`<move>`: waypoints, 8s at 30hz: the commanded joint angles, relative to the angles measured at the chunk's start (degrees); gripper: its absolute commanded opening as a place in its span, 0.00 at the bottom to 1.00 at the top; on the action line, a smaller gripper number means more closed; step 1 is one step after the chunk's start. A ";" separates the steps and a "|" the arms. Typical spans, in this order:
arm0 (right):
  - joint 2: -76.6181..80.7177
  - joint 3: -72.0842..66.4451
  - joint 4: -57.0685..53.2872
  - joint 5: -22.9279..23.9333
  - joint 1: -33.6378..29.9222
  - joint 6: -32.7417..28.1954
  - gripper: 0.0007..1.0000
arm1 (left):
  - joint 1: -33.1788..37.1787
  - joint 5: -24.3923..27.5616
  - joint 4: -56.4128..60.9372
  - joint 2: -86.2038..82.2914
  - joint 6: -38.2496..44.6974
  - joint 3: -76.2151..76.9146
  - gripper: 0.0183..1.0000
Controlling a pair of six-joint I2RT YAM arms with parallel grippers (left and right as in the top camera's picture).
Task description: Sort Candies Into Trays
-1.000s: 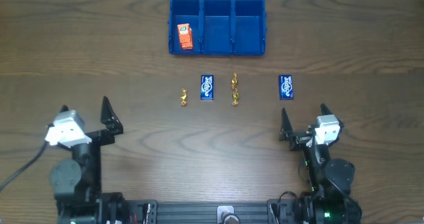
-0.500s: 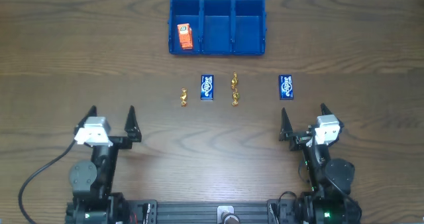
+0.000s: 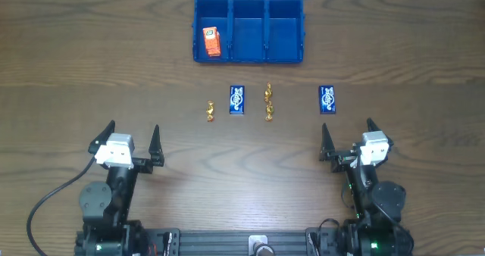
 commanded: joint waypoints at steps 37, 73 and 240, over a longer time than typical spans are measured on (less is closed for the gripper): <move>14.47 16.59 -5.99 0.59 -0.15 -0.90 1.00 | -0.11 1.25 -2.19 -0.42 0.96 -0.94 1.00; 106.22 69.85 -37.40 3.17 2.16 -0.79 1.00 | -0.11 1.25 -2.19 -0.42 0.96 -0.94 1.00; 123.14 88.48 -38.36 17.29 38.60 35.41 0.63 | -0.11 1.25 -2.19 -0.42 0.96 -0.94 1.00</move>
